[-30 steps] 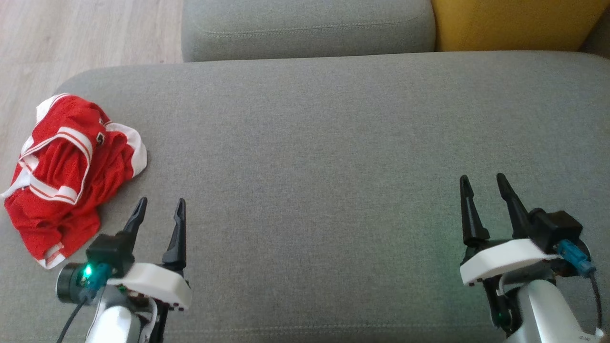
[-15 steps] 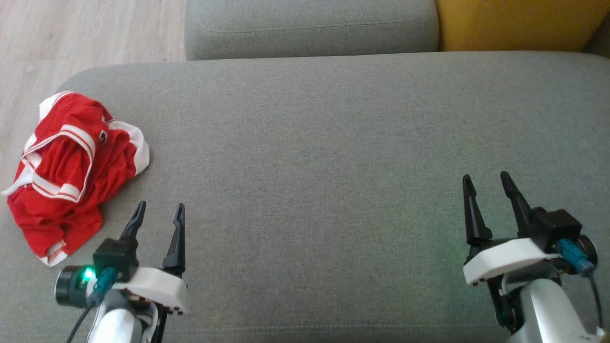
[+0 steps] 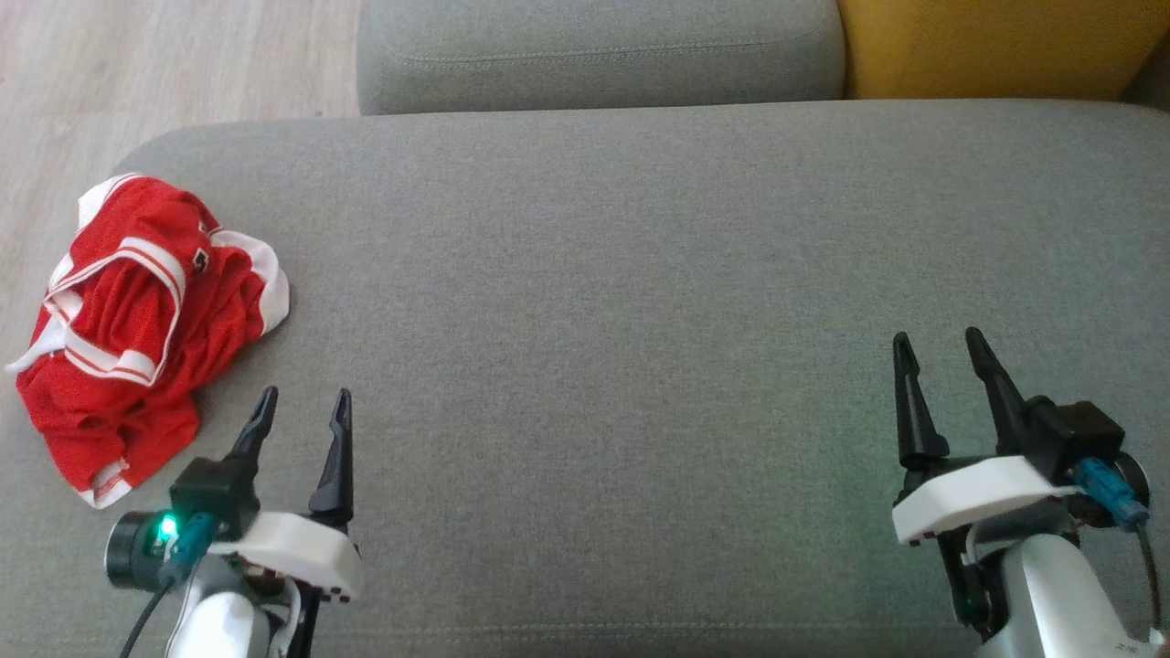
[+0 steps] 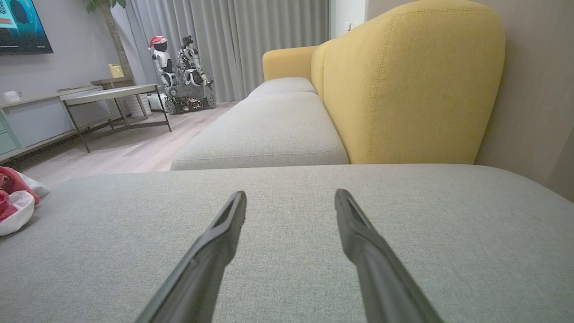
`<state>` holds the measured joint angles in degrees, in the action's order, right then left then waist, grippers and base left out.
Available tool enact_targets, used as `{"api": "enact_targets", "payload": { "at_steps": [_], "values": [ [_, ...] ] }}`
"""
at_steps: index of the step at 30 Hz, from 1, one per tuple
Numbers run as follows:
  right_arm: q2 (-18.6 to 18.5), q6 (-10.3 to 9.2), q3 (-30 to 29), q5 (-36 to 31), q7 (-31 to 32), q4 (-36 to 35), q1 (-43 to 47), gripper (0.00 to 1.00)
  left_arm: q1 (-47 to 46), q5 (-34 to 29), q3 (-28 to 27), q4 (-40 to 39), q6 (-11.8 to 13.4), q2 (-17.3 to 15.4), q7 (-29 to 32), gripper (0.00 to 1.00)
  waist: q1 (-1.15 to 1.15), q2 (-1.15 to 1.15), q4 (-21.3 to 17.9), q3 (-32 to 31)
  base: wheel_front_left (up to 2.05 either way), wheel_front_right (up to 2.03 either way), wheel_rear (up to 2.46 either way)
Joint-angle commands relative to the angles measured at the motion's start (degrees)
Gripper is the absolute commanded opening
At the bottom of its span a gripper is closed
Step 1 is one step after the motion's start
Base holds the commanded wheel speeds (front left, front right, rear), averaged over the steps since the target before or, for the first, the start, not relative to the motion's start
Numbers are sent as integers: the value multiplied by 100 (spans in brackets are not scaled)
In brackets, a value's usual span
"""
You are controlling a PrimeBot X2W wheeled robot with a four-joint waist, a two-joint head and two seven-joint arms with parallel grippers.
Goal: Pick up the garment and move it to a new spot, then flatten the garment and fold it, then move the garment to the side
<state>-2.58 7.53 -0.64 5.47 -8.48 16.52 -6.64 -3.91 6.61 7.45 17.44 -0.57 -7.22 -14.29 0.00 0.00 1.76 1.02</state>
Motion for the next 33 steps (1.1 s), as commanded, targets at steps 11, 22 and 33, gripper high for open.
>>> {"api": "enact_targets", "payload": {
  "at_steps": [11, 22, 33],
  "values": [
    [-30, -4, 109, 45, 7, -302, -248, 100, -468, -21, -398, -214, -75, 16, -71, 100, 0, 0, 509, 10, 0, 0, 0],
    [-30, -4, 361, 60, 120, -527, -301, 100, -605, 40, -748, -406, -65, -83, -71, 100, 0, 0, 1686, 107, 0, 0, 0],
    [-30, -4, 541, 89, 147, -518, -400, 100, -486, 62, -1000, -476, -41, -84, -71, 100, 0, 0, 2230, 173, 0, 0, 0]
  ]
}}
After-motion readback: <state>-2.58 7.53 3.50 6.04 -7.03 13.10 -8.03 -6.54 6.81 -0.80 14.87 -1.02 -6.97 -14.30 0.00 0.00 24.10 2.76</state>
